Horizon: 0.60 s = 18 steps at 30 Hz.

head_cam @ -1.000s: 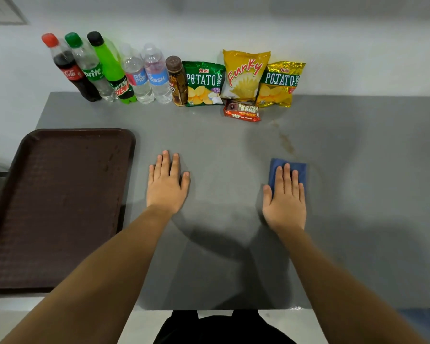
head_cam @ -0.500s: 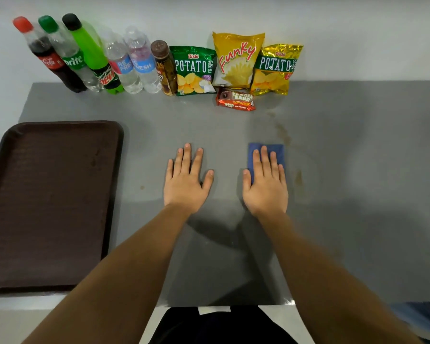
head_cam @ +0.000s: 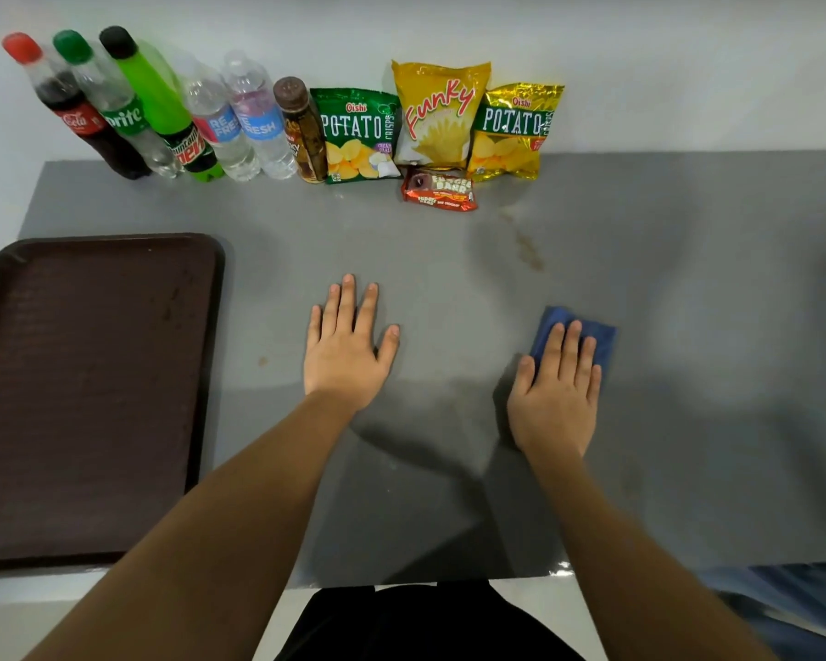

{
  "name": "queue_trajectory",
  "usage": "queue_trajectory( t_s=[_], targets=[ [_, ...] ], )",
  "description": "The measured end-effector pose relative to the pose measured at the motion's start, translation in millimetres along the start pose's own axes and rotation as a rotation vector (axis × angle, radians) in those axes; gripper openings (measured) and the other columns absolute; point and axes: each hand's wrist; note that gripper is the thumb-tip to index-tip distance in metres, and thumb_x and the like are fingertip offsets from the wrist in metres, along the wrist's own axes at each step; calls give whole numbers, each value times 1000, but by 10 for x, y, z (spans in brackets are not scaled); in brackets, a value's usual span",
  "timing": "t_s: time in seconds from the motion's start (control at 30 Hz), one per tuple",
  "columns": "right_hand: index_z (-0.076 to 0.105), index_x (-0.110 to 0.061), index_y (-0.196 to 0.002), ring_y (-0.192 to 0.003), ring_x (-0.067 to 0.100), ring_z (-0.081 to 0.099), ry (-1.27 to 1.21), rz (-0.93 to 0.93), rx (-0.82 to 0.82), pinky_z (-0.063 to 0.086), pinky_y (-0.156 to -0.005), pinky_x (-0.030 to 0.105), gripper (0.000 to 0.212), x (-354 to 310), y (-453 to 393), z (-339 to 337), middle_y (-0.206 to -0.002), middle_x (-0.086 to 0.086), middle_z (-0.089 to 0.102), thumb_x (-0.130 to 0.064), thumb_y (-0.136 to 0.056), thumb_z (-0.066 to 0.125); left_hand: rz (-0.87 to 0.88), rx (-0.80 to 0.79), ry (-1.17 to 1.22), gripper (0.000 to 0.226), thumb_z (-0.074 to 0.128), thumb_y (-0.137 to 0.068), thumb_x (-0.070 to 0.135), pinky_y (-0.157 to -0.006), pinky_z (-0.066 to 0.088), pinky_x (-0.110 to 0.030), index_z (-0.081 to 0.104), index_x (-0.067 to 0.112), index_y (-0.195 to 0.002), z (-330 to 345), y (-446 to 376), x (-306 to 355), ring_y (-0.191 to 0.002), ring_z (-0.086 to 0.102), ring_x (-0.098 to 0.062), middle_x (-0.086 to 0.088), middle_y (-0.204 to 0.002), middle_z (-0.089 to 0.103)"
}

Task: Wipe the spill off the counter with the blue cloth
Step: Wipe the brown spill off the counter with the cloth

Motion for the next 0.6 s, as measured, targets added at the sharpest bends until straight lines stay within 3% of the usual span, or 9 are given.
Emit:
queue_trajectory(
  t_s=[0.23, 0.37, 0.6],
  targets=[
    [15, -14, -164, -159, 26, 10, 8, -81, -47, 11, -128, 45, 67, -483, 404, 56, -172, 6, 13, -45, -105, 28, 3, -7, 0, 71, 18, -104, 64, -129, 3, -46, 10, 30, -166, -12, -2, 12, -160, 0, -23, -4, -174, 2],
    [21, -17, -163, -159, 25, 13, -27, -225, -59, 11, -129, 43, 64, -640, 61, 27, -171, 4, 17, -45, -107, 32, 1, -16, -5, 71, 17, -103, 64, -129, 1, -45, 8, 31, -166, -35, 3, 21, -160, -2, -23, -3, -174, 0],
    [6, -23, -165, -160, 21, 0, 27, -277, -173, 1, -130, 41, 63, -618, -904, 14, -173, -1, 3, -48, -108, 18, -2, -14, -10, 70, 16, -104, 64, -129, -1, -44, 5, 32, -165, -21, -3, 18, -160, -5, -21, -1, -174, -2]
  ],
)
Point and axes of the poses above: each hand's wrist, its own y-axis away from the middle knuckle, its own z-axis out of the palm, x = y × z
